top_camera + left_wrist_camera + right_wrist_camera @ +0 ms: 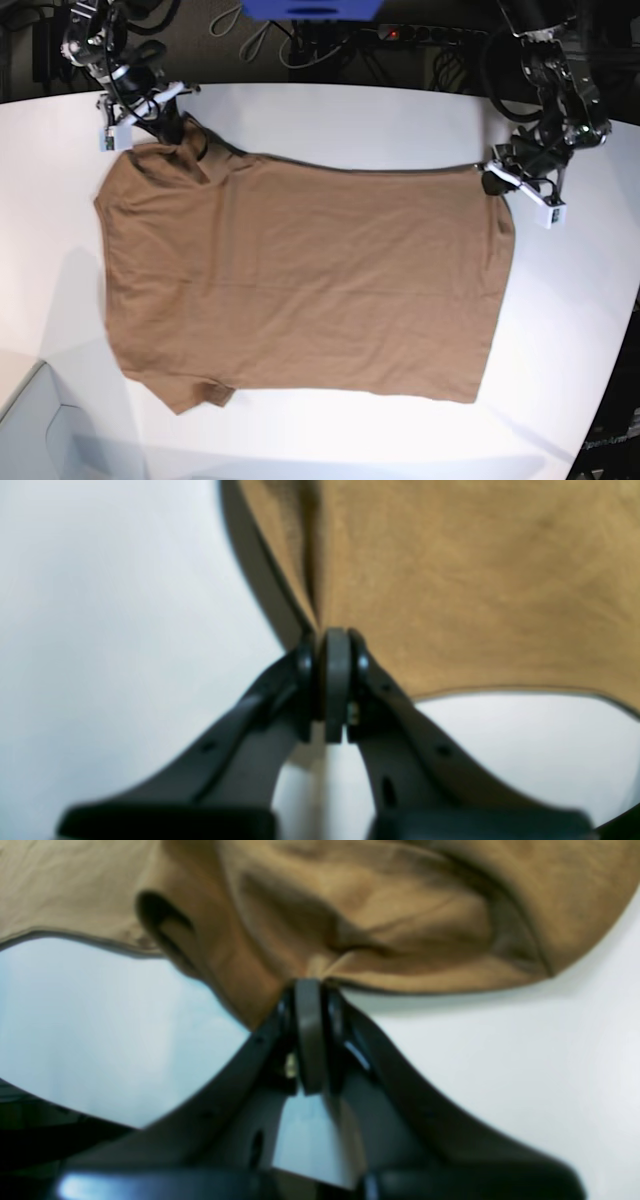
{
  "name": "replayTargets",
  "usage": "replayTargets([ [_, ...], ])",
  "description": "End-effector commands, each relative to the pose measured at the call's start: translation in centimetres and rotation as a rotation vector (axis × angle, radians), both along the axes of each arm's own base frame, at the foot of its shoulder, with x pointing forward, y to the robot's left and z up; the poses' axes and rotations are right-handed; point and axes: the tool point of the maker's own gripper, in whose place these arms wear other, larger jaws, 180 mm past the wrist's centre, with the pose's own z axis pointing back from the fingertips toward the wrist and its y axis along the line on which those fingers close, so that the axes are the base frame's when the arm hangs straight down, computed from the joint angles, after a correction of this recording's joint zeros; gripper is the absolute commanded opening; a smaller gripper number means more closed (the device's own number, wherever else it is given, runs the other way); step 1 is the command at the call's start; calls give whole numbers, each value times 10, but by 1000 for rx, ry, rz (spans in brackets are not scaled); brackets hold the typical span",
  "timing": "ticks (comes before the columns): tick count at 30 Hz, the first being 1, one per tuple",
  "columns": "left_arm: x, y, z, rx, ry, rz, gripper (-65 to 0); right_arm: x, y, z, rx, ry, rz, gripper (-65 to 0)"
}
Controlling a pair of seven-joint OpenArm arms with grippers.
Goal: Layout the t-shirt on the table in an organized manner, then fold the t-shirt properly
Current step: 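Lift the shirt's collar-side edge with both grippers and fold it over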
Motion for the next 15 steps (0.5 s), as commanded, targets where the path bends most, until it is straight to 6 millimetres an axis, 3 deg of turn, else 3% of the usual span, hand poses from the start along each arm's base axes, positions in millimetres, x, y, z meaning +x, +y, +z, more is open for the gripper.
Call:
replayTargets([
  [1,7,6,12,23,-37,-6,-642,-1,-9,2,-30,4,-6,-650],
  [4,4,7,15,36,-43,-10,-642,2,-21,9,-45,-18,-35,-650],
  [15,11,5,43,80,-119,-34,-642,27,-53,76,-176,-191,-72,-650],
])
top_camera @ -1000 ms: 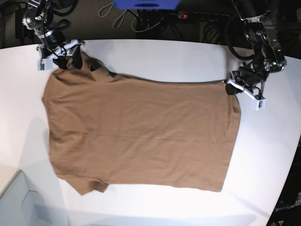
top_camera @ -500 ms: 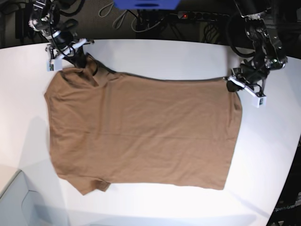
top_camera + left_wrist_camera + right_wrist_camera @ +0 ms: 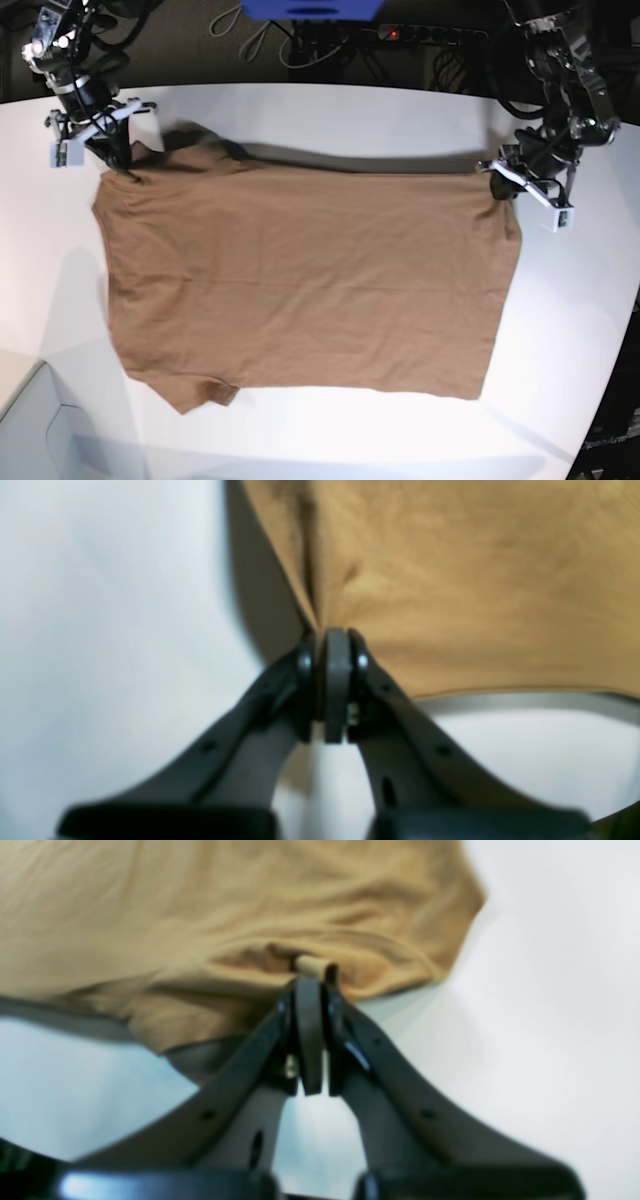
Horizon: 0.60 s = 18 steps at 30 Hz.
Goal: Layout the t-shirt on the table in an organized manner, then fold the t-shirt properly
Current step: 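Lift the shirt's collar-side edge with both grippers and fold it over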
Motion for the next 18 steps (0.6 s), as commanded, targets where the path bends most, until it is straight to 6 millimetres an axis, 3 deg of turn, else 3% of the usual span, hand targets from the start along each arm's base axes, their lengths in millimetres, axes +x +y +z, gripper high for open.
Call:
replayTargets([
  [1,11,4,17,14,-61,-4,-642,5,-2,15,-9,-53,1,-650],
  [7,15,3,20,15,-72,-4,-642,13,-1,26,-22,-87,8,-650],
  [18,47,6,36,6,-136,10,-641,57,9,52,-13,-205,33,-650],
])
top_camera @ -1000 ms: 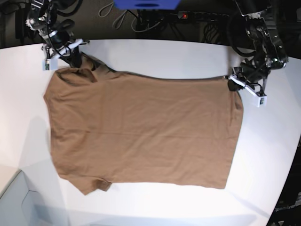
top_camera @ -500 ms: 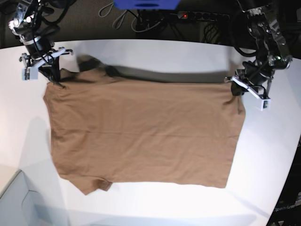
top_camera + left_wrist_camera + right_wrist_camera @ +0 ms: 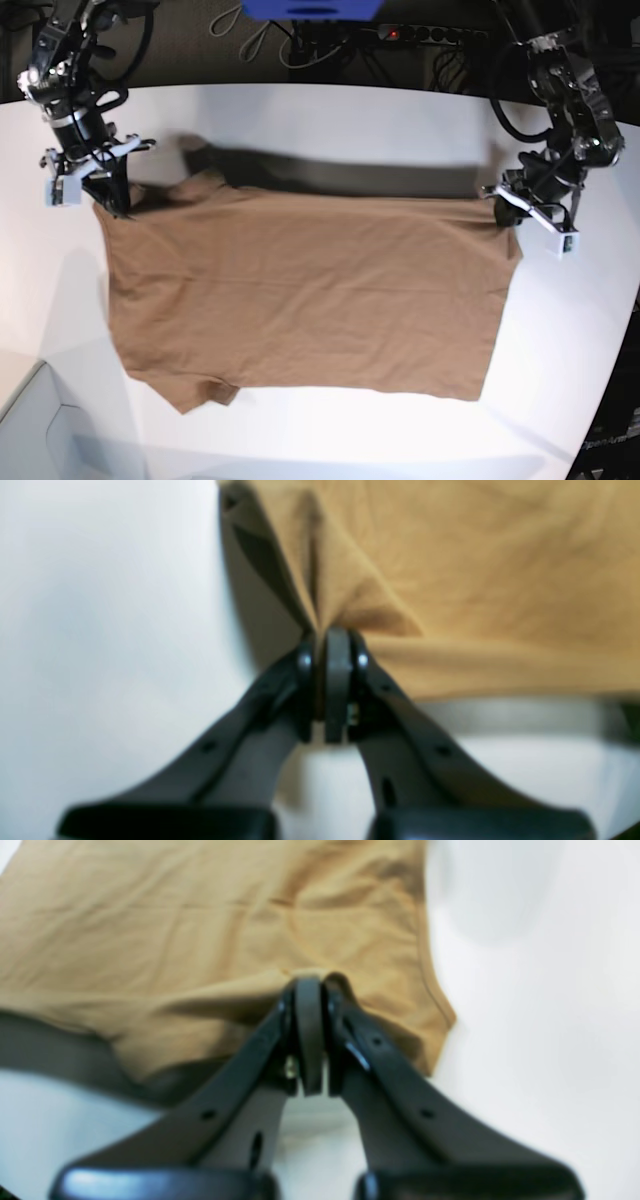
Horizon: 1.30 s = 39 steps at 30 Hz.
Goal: Layout the t-shirt on the table in an organized manner, then fold the t-shirt properly
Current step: 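Lift the shirt's collar-side edge with both grippers and fold it over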
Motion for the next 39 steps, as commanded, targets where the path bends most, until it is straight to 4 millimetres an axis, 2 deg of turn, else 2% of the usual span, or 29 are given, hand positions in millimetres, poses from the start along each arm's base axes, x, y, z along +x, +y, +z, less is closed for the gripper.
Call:
replayTargets([
  [1,15,5,13,-5,-57,9,-640,11,0,18,2,-74,3,-650],
  [4,24,6,13,-15,-59,15,-639,22,4,25,9,-101,14,-650],
  [7,33,6,17,-23,-72,16,-638,35,7,23,30,-111,18,-650],
  [17,63,3,42,-32,-146,13,-637,62,-9,3,67,-78,1,-650],
  [29,82,3,13,-129,-73,48,-636,83,-14,7,83,-99,-6,-650],
  [36,94,0,12,-159,-66,52,-636,93,-19,-3,105,-78,-15,-650],
  [39,99,0,12,-168,-66,53,-636,99,-20,1,109,-90,-17,-650],
])
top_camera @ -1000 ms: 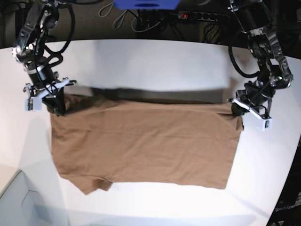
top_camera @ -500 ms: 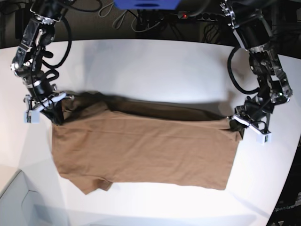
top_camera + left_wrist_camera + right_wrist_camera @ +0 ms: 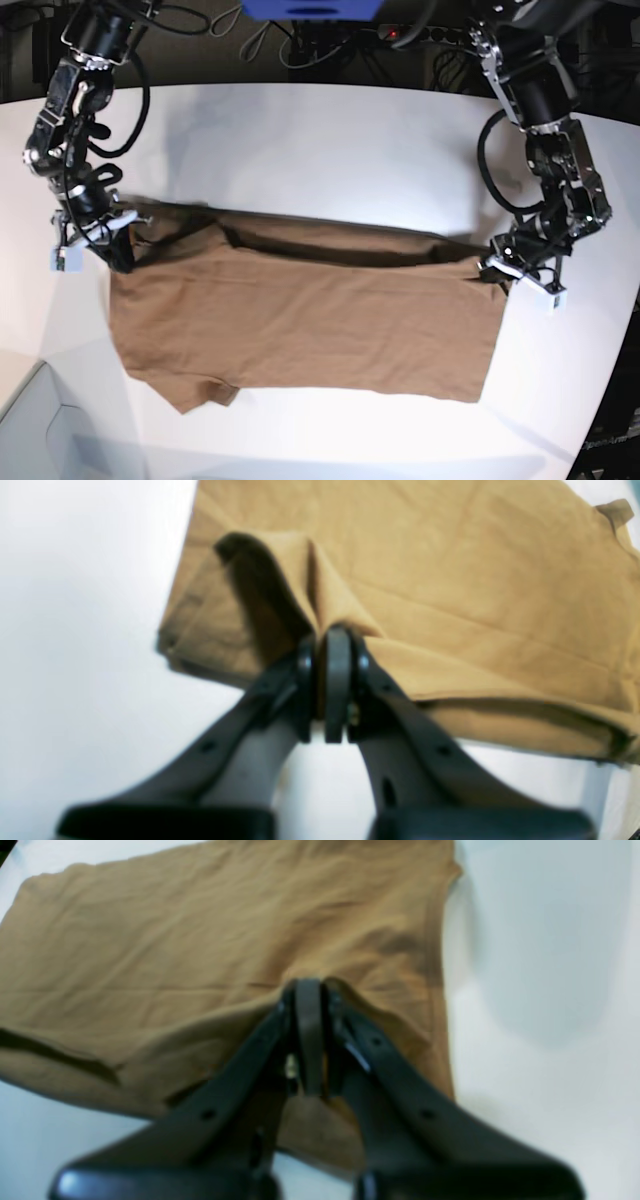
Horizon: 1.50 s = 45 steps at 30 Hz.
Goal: Layout the t-shirt on the table in an organized manner, then fold the t-shirt properly
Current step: 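Lift the shirt's collar-side edge with both grippers and fold it over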
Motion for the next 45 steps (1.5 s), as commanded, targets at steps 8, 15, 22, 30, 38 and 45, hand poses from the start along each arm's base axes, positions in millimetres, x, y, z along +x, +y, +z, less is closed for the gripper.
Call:
replayTargets([
  [8,14,5,10,-17,-34,12,-635,15,-5,17,15,-66,-9,-650],
  [15,14,4,10,-20,-35,12,-623,15,-4,13,19,-58,-10,-626],
  [22,15,8,14,-12,-46,15,-307,15,-6,16,18,-65,-14,-396],
  [30,11,30,18,-35,-65,93,-210,12,-8,15,17,-65,-20,-340],
  [38,8,30,13,-53,-52,105,-210,5,-8,8,17,-46,-20,-340],
  [45,8,15,7,-85,-44,96,-211,5,-7,8,19,-46,-20,-340],
])
